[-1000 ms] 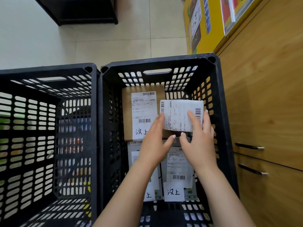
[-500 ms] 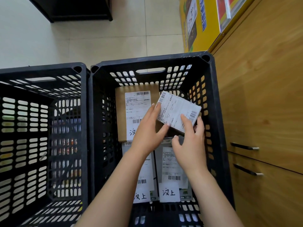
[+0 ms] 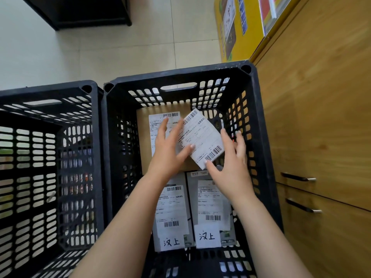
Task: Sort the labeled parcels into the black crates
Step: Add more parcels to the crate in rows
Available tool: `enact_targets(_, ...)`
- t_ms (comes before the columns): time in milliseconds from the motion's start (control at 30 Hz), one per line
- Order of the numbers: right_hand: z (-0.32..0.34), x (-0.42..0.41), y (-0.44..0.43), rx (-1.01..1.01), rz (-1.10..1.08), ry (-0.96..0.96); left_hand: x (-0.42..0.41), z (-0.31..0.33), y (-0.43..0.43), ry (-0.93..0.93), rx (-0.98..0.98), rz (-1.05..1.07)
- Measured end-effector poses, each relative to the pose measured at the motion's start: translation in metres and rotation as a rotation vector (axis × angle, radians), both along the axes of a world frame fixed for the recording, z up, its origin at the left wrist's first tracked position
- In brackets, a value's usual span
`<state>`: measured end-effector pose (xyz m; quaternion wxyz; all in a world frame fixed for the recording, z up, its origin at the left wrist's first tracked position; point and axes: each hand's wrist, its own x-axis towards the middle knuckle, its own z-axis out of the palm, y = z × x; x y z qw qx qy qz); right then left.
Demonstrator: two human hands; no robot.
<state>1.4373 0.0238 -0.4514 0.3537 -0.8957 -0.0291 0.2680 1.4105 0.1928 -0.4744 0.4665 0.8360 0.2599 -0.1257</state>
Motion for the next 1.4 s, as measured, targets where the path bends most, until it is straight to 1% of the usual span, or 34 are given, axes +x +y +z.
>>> enact_targets(100, -0.002, 0.006, 0.0, -0.046, 0.086, -0.015, -0.004, 0.002, -0.012, 0.025, -0.025, 0.202)
enact_targets(167, -0.002, 0.002, -0.001, -0.049, 0.065, -0.033, -0.012, 0.003, -0.026, 0.012, -0.094, 0.262)
enact_targets(367, -0.006, -0.016, -0.007, 0.007, -0.035, -0.015, -0.032, 0.0, -0.053, -0.011, -0.302, 0.169)
enact_targets(500, -0.007, -0.015, -0.006, 0.007, -0.067, -0.083, -0.02, 0.0, -0.049, -0.004, -0.326, 0.126)
enact_targets(567, -0.007, -0.011, -0.001, -0.004, -0.08, -0.106, -0.008, 0.001, -0.046, -0.001, -0.292, 0.083)
enact_targets(700, -0.012, 0.0, 0.013, -0.037, -0.093, -0.124, 0.015, -0.004, -0.041, -0.018, -0.15, -0.007)
enact_targets(767, -0.017, 0.005, 0.018, -0.068, -0.096, -0.101, 0.02, -0.017, -0.038, -0.024, -0.088, -0.052)
enact_targets(900, -0.034, 0.011, 0.021, -0.098, -0.087, -0.018, 0.022, -0.038, -0.031, 0.052, 0.037, -0.129)
enact_targets(1000, -0.048, 0.016, 0.02, -0.085, -0.094, 0.0, 0.019, -0.048, -0.031, -0.008, 0.106, -0.232)
enact_targets(1133, -0.069, 0.023, 0.018, -0.063, -0.099, 0.041, 0.014, -0.065, -0.033, 0.019, 0.286, -0.352)
enact_targets(1200, -0.08, 0.026, 0.019, -0.05, -0.111, 0.07, 0.011, -0.073, -0.034, -0.001, 0.361, -0.397)
enact_targets(1400, -0.101, 0.041, 0.024, -0.031, -0.113, 0.135, 0.006, -0.085, -0.032, -0.088, 0.366, -0.416)
